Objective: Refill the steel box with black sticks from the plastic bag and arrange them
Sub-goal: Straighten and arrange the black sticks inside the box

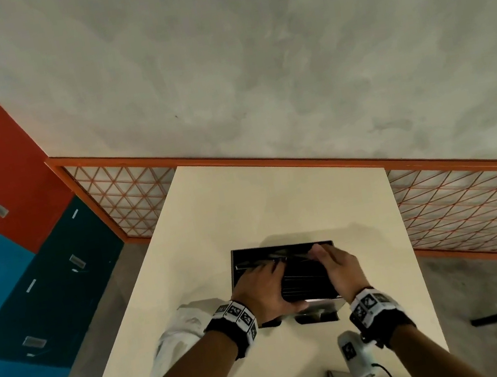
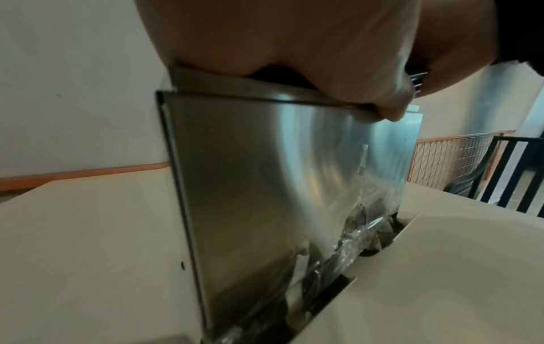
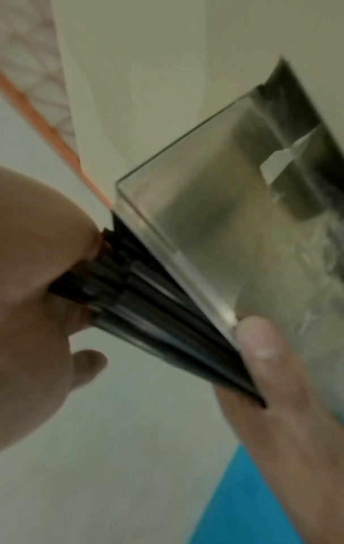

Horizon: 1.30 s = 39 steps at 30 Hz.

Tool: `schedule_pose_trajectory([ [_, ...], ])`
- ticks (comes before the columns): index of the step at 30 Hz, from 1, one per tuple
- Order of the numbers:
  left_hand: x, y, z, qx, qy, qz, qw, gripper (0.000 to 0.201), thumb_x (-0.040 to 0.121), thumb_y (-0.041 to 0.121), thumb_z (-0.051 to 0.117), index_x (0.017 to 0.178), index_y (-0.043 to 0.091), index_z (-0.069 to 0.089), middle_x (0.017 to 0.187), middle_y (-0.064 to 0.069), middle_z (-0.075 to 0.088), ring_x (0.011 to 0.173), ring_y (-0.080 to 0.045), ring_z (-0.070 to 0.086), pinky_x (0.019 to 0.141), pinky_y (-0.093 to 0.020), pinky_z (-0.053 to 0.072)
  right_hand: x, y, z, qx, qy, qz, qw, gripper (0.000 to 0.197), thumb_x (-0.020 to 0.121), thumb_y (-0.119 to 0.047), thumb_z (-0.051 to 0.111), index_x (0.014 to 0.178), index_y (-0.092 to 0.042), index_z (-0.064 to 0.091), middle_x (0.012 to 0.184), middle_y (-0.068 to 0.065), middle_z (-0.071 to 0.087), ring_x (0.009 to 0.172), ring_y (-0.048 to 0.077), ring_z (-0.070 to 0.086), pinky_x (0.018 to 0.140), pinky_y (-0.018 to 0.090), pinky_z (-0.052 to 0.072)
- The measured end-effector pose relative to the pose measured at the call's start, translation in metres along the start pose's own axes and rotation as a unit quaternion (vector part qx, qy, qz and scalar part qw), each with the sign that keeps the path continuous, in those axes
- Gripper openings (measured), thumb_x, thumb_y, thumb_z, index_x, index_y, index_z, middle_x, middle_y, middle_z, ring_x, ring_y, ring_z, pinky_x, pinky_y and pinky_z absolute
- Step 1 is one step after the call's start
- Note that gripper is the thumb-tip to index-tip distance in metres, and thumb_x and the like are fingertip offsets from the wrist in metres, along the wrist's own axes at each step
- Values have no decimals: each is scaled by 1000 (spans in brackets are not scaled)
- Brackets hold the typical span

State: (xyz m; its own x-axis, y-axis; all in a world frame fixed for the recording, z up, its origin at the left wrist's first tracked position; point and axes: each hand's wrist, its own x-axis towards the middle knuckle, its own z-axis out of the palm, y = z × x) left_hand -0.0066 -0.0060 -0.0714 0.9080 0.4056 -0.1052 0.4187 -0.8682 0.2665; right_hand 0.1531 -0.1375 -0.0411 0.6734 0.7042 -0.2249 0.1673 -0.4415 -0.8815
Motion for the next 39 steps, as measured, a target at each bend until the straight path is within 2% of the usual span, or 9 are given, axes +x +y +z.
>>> schedule_pose_trajectory([
  [3,-7,-3,1,69,6,18,997,97,70,88,45,139,21,45,128,2,63,117,-21,60,119,-51,24,-1,6,8,-168,-31,-82,982,33,100,-44,46,102,-20,68,102,-2,67,93,17,63,82,29,47],
  [8,-14,0,1,132,-14,23,991,85,74,80,50,130,16,47,118,-3,66,109,-27,63,120,-64,4,6,17,4,-394,-201,-173,880,70,100,-57,6,121,-16,59,122,2,58,114,21,50,102,35,40],
  [11,-14,2,2,140,-27,24,989,90,75,78,50,134,11,46,121,-6,66,111,-28,63,120,-65,6,12,13,2,-434,-212,-171,859,94,86,-73,-10,124,-18,57,123,3,56,115,22,52,100,36,44],
  [13,-15,3,1,125,-29,29,991,87,76,76,54,134,12,46,124,-8,64,113,-29,62,120,-56,20,21,11,7,-458,-223,-190,839,114,73,-78,-26,117,-19,62,118,1,59,112,20,53,98,38,45],
  [15,-17,4,3,91,-20,27,995,81,76,73,60,131,15,47,125,-6,62,112,-27,59,108,-44,39,28,6,15,-447,-222,-190,846,96,86,-73,-12,114,-19,63,115,1,60,110,19,56,98,38,45],
  [19,-30,5,14,50,31,33,998,74,71,72,57,122,20,52,114,0,62,102,-23,58,93,-39,48,32,-14,35,-433,-252,-161,850,39,103,-30,36,131,-10,55,132,9,56,121,27,53,105,38,40],
  [29,-48,8,25,39,97,52,993,62,71,68,59,106,17,62,95,0,64,86,-22,60,82,-37,52,31,-11,52,-465,-285,-76,834,48,103,-37,36,146,-15,37,139,15,53,121,31,54,101,34,40],
  [35,-50,9,26,49,110,69,990,61,73,69,60,102,15,61,93,-1,64,83,-22,60,80,-37,51,25,-13,56,-507,-249,-168,808,54,103,-27,35,155,-18,21,142,13,49,122,31,53,99,33,38],
  [39,-55,10,30,51,108,63,991,60,74,68,60,102,15,61,93,-1,64,84,-22,60,81,-37,51,25,-8,56,-542,-229,-193,785,53,101,-37,34,151,-21,28,137,15,50,122,32,50,103,35,36],
])
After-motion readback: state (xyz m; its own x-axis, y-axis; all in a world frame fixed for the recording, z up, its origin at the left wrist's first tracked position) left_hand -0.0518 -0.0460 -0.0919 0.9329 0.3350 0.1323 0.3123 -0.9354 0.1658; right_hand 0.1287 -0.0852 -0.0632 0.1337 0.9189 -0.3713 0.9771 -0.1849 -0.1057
